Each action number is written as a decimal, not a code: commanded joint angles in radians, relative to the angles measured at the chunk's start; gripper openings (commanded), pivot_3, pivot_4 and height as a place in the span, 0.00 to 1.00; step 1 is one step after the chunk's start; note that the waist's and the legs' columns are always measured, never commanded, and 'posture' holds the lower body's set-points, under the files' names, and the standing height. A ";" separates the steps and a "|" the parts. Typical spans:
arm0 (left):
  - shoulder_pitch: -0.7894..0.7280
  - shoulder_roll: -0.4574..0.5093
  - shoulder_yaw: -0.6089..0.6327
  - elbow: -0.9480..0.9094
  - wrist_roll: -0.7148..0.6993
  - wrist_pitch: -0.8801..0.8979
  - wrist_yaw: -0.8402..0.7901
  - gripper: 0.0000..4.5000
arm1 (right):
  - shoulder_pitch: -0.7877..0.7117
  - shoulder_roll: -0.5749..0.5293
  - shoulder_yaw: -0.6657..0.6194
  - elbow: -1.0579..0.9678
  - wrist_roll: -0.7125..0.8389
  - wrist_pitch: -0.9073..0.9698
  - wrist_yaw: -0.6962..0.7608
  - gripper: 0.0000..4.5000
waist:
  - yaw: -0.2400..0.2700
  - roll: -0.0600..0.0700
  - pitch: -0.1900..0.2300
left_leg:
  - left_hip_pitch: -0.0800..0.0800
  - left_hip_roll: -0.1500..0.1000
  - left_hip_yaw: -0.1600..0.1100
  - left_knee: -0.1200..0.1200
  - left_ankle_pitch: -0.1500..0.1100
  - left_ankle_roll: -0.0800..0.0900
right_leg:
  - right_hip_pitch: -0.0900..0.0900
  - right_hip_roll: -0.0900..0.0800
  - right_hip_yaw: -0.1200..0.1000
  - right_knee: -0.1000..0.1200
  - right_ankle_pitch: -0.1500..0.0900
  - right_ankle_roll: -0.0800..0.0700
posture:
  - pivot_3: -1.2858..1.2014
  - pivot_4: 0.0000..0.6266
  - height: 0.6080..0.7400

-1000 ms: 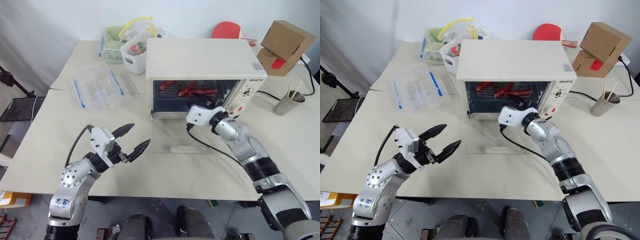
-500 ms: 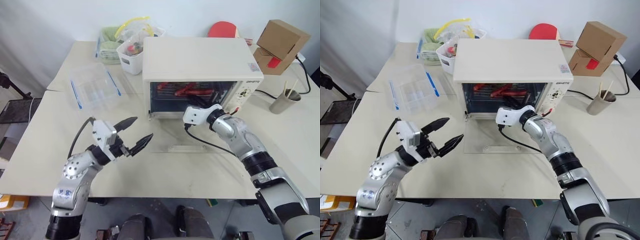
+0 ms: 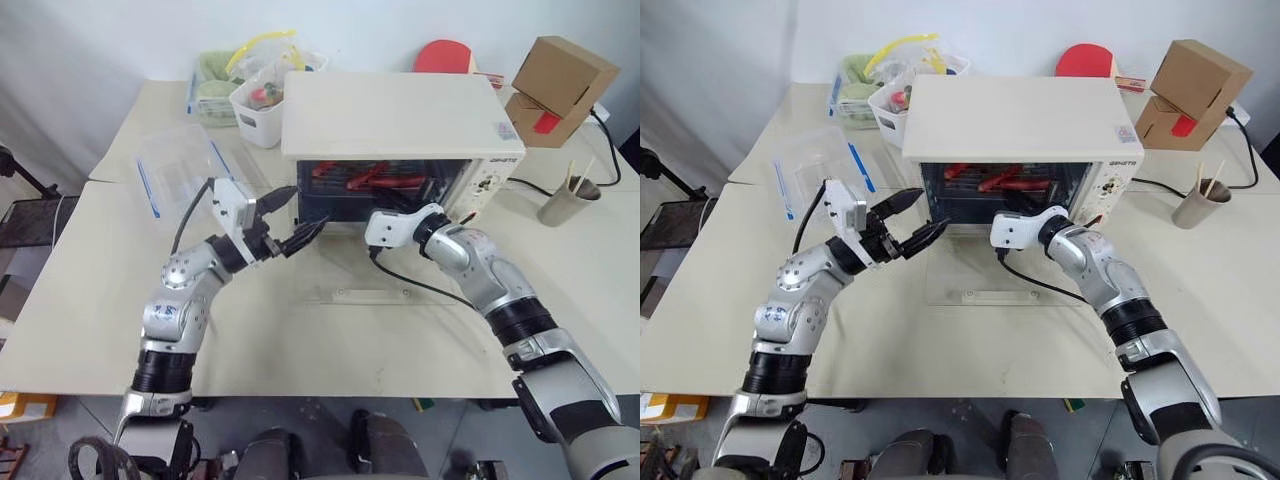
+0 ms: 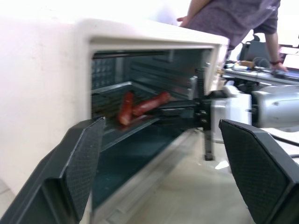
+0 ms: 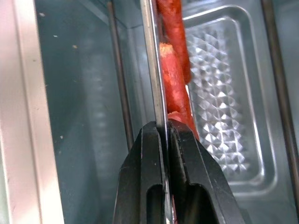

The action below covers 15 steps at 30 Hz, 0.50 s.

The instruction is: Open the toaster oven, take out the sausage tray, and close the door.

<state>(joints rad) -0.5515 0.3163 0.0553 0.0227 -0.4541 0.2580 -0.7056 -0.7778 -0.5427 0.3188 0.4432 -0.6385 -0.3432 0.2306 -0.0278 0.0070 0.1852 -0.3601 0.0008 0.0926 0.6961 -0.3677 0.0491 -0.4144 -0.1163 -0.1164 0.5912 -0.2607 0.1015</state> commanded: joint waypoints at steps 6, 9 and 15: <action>-0.116 0.006 0.036 0.145 -0.022 -0.023 -0.066 0.92 | 0.085 -0.067 -0.065 -0.259 0.083 -0.031 0.085 0.00 | 0.002 0.000 0.001 | 0.000 0.000 0.000 0.001 0.000 0.000 | 0.000 0.000 0.000 0.000 0.000 0.000 | 0.52 0.24 1.00; -0.135 -0.001 0.044 0.185 -0.023 -0.031 -0.075 0.92 | 0.156 -0.088 -0.093 -0.358 0.096 0.005 0.115 0.00 | 0.005 0.000 0.001 | 0.000 0.000 0.000 0.001 0.000 0.000 | 0.000 0.000 0.000 0.000 0.000 0.000 | 0.52 0.24 1.00; -0.141 -0.008 0.057 0.230 -0.037 -0.028 -0.096 0.92 | 0.388 -0.102 -0.152 -0.628 0.104 0.097 0.173 0.00 | 0.025 0.000 0.001 | 0.000 0.000 0.000 0.002 0.000 -0.001 | 0.000 0.000 0.000 0.001 0.000 0.000 | 0.52 0.24 1.00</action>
<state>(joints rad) -0.6828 0.2967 0.0729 0.2443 -0.4767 0.2385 -0.8076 -0.4066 -0.6324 0.2125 -0.0721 -0.5565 -0.2559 0.4029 -0.0026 0.0070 0.1858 -0.3600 0.0007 0.0932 0.6978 -0.3674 0.0486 -0.4143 -0.1157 -0.1163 0.5920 -0.2607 0.1015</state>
